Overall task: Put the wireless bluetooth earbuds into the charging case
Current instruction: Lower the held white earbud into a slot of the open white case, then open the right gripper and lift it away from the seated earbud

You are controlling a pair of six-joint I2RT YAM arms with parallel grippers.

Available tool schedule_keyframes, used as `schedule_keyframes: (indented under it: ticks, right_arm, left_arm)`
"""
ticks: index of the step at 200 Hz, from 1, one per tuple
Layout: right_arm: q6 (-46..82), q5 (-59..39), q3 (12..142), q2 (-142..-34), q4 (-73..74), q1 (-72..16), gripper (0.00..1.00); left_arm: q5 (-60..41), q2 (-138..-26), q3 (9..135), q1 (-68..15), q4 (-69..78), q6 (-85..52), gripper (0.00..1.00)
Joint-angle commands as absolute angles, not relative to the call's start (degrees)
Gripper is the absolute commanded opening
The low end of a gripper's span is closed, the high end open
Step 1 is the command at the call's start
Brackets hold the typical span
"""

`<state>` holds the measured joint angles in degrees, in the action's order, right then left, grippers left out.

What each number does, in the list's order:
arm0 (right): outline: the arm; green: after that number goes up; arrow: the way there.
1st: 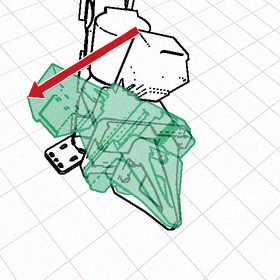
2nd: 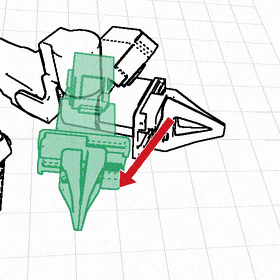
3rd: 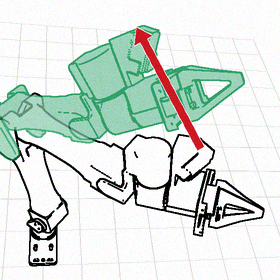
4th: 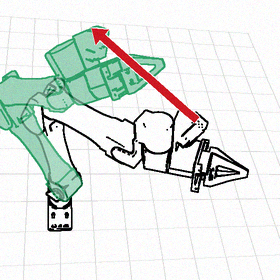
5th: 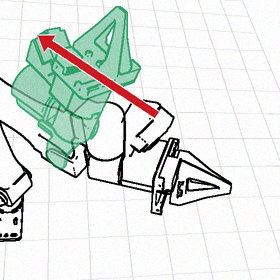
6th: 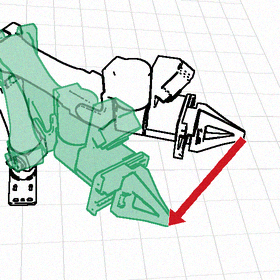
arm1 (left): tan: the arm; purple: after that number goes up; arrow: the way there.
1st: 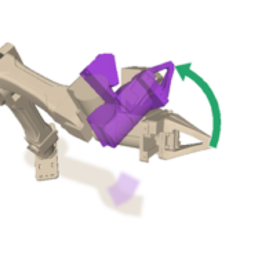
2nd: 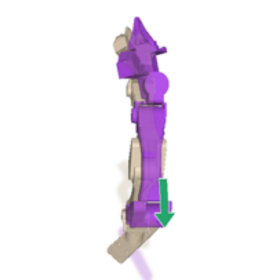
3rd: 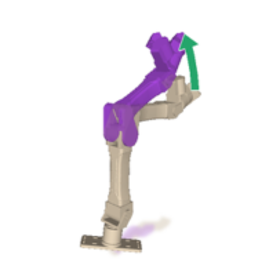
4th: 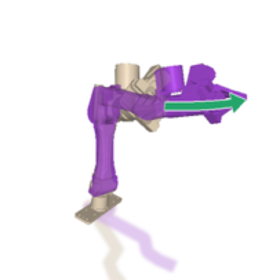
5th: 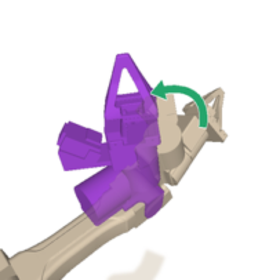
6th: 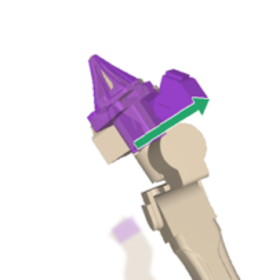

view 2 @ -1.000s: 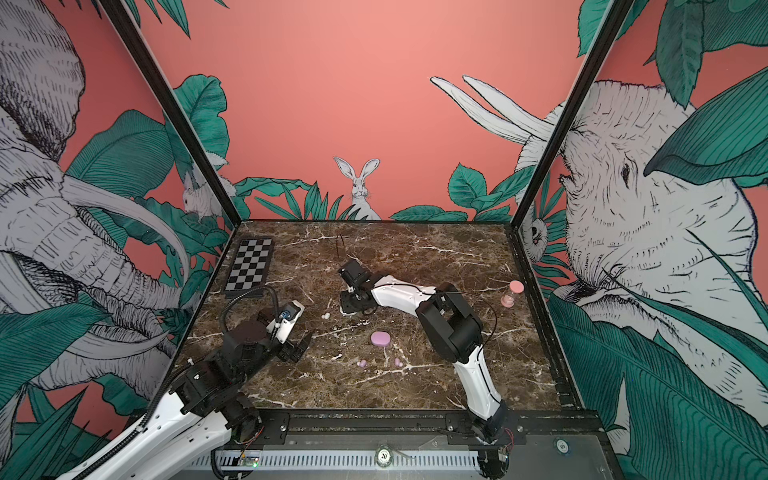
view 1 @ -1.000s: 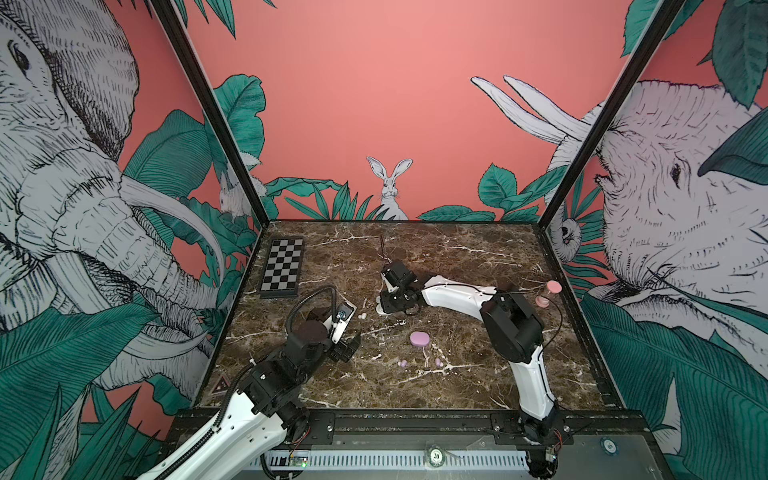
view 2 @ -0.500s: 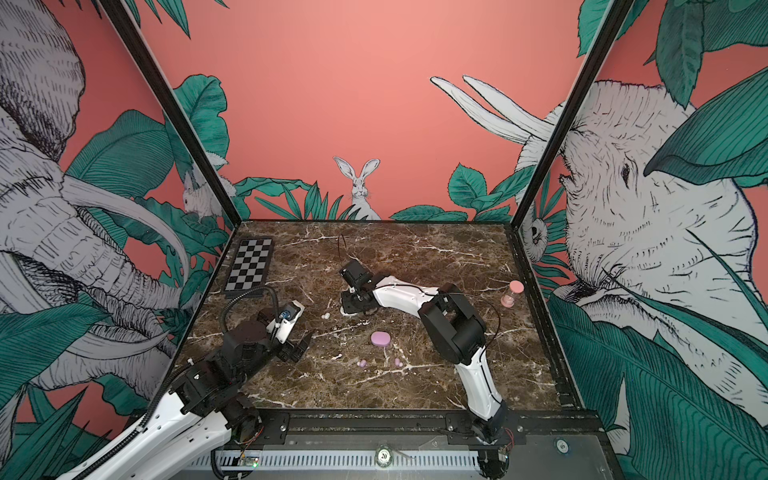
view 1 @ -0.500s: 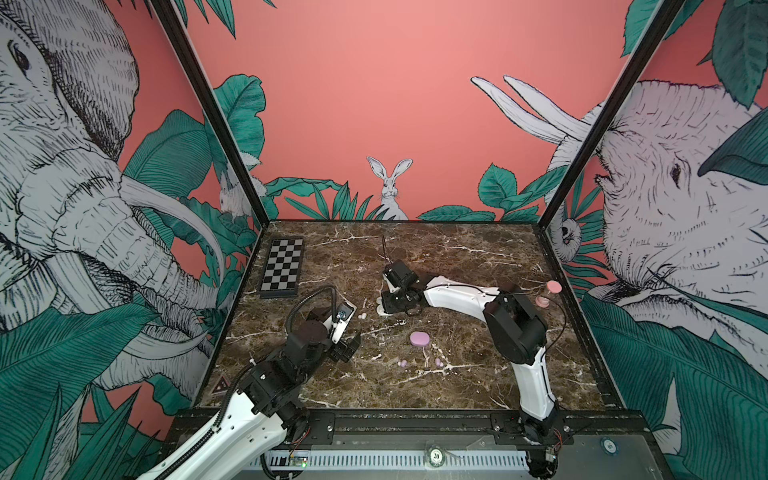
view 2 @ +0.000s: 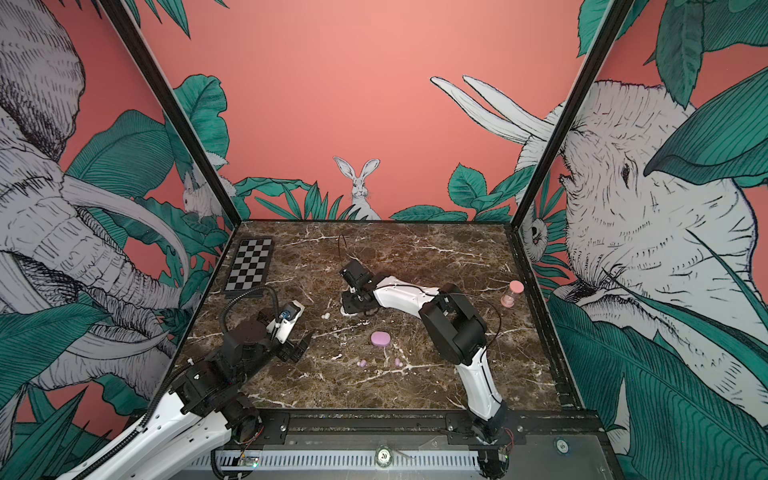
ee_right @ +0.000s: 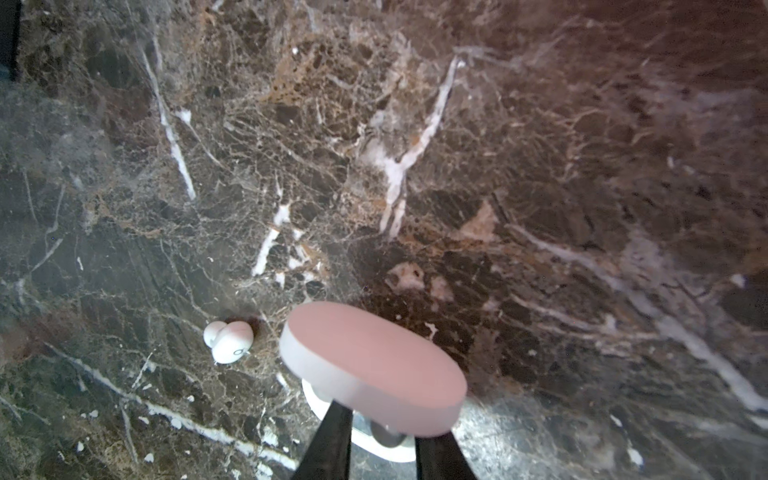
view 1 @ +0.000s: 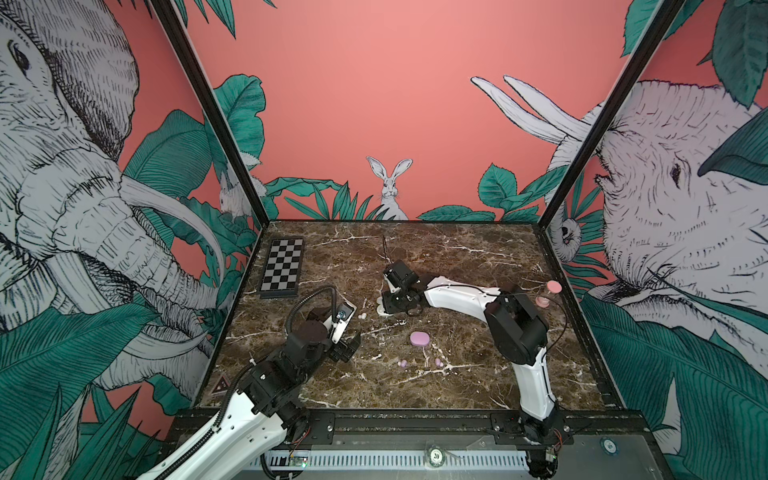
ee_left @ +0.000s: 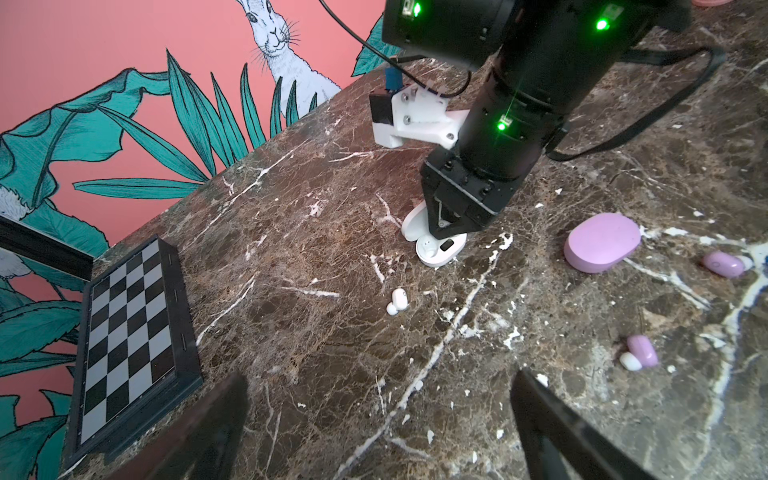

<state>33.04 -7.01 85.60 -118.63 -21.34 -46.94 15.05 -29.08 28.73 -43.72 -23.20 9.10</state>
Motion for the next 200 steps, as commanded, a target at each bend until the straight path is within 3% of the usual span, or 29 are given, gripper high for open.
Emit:
schedule_keyframes:
  ticks: [1, 58, 89, 97, 126, 145, 200]
  right_arm:
    - [33.61, -5.78, 85.04, -115.67, -20.78, -46.67, 0.26]
    - [34.12, -5.80, 84.55, -114.81, -20.91, -46.67, 0.27]
    - [35.59, -6.63, 83.50, -113.03, -20.58, -46.67, 0.34]
    - [36.11, -6.55, 83.16, -112.30, -20.49, -46.67, 0.37]
    - [38.75, -4.84, 82.12, -109.65, -21.52, -46.67, 0.66]
    - [42.27, -4.63, 80.60, -108.29, -20.80, -46.67, 0.97]
    - [54.29, -9.36, 78.76, -107.45, -17.91, -47.94, 0.98]
  left_arm:
    - [15.03, -28.63, 28.48, -43.92, -22.19, 9.82, 0.99]
    - [15.03, -28.56, 28.46, -43.86, -22.15, 9.89, 0.99]
    - [15.03, -28.43, 28.52, -43.90, -22.24, 9.84, 0.99]
    - [15.11, -28.41, 28.48, -43.90, -22.24, 9.84, 0.99]
    - [15.18, -28.12, 28.48, -43.88, -22.28, 9.58, 0.99]
    - [15.89, -27.62, 28.72, -43.93, -22.32, 9.11, 0.99]
    - [20.51, -25.13, 30.68, -43.88, -22.77, 5.54, 0.99]
